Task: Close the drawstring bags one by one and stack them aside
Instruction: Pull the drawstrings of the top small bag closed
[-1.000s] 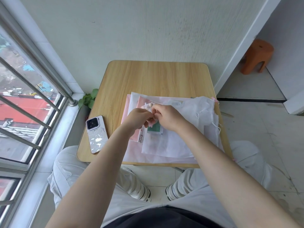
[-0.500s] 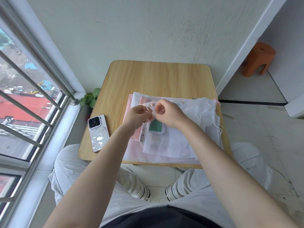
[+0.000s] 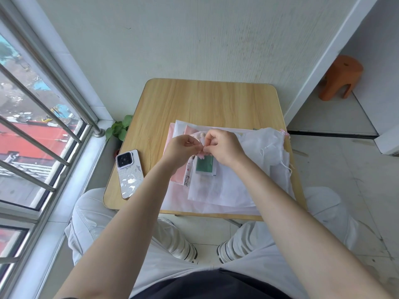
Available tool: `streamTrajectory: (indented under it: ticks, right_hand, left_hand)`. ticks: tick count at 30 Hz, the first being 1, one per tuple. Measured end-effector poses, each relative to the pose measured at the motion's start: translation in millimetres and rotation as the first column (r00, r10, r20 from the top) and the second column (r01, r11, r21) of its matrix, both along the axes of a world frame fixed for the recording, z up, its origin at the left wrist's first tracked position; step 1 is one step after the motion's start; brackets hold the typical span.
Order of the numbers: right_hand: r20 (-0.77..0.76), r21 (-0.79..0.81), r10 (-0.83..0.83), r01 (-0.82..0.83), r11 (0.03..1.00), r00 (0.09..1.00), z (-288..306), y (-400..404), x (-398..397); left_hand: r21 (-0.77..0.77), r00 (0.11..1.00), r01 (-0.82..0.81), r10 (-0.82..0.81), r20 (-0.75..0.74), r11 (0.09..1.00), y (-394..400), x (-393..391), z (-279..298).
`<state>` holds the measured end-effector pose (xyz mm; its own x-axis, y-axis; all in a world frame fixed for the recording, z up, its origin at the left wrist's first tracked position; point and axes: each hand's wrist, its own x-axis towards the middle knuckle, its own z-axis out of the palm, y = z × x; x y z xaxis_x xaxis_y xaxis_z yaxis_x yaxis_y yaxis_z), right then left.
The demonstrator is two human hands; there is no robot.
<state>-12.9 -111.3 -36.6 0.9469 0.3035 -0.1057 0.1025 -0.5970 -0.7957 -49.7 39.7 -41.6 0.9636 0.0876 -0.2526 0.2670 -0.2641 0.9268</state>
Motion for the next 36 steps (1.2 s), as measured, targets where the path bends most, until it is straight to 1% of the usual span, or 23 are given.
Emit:
streamTrajectory:
  ticks: [4, 9, 11, 14, 19, 22, 27, 29, 32, 36]
  right_hand:
    - [0.011, 0.024, 0.021, -0.022, 0.999, 1.000, -2.8, 0.0, 1.3]
    - [0.062, -0.010, 0.007, -0.006, 1.000, 0.998, 0.6, 1.7, 0.2]
    - [0.086, -0.026, -0.001, 0.003, 1.000, 0.996, 1.7, 1.8, -0.3]
    - [0.093, -0.028, -0.017, 0.019, 0.999, 0.996, 0.7, 1.6, -1.0]
    - [0.112, -0.032, -0.046, 0.050, 0.998, 0.993, 1.1, 2.9, -2.9]
    - [0.124, -0.035, -0.022, 0.026, 0.999, 0.992, 2.0, 5.0, -4.3]
    - [0.173, -0.162, 0.072, -0.044, 0.986, 0.982, 7.9, 4.3, -6.1]
    - [0.203, -0.234, 0.132, -0.083, 0.969, 0.970, 13.1, 4.6, -7.9]
    - [0.206, -0.298, 0.226, -0.158, 0.941, 0.952, 22.1, 4.7, -11.4]
    - [0.193, -0.494, 0.336, -0.205, 0.845, 0.922, 25.7, 5.4, -10.2]
  left_hand:
    - [-0.047, 0.999, 0.025, -0.027, -0.038, 0.999, 3.4, 1.4, 1.4]
    - [-0.133, 0.997, -0.017, 0.008, -0.072, 0.991, 8.6, 1.6, -0.8]
    - [-0.128, 0.997, -0.033, 0.023, -0.079, 0.991, 9.4, 1.9, 0.3]
    - [-0.063, 0.997, -0.012, 0.007, -0.078, 0.998, 8.2, 0.6, 3.6]
    - [0.142, 0.997, 0.050, -0.042, -0.060, 0.989, 4.9, 0.2, 6.7]
    - [0.228, 0.999, 0.039, -0.030, -0.045, 0.973, 0.2, 1.8, 6.5]
    - [0.273, 0.999, 0.034, -0.024, -0.040, 0.961, -3.7, 3.4, 8.1]
    - [0.282, 0.999, 0.044, -0.033, -0.043, 0.958, -4.1, 3.9, 7.6]
    - [0.296, 0.998, 0.047, -0.035, -0.047, 0.954, -4.3, 3.4, 5.8]
    - [0.294, 0.999, 0.048, -0.041, -0.030, 0.955, -5.6, 2.8, 4.1]
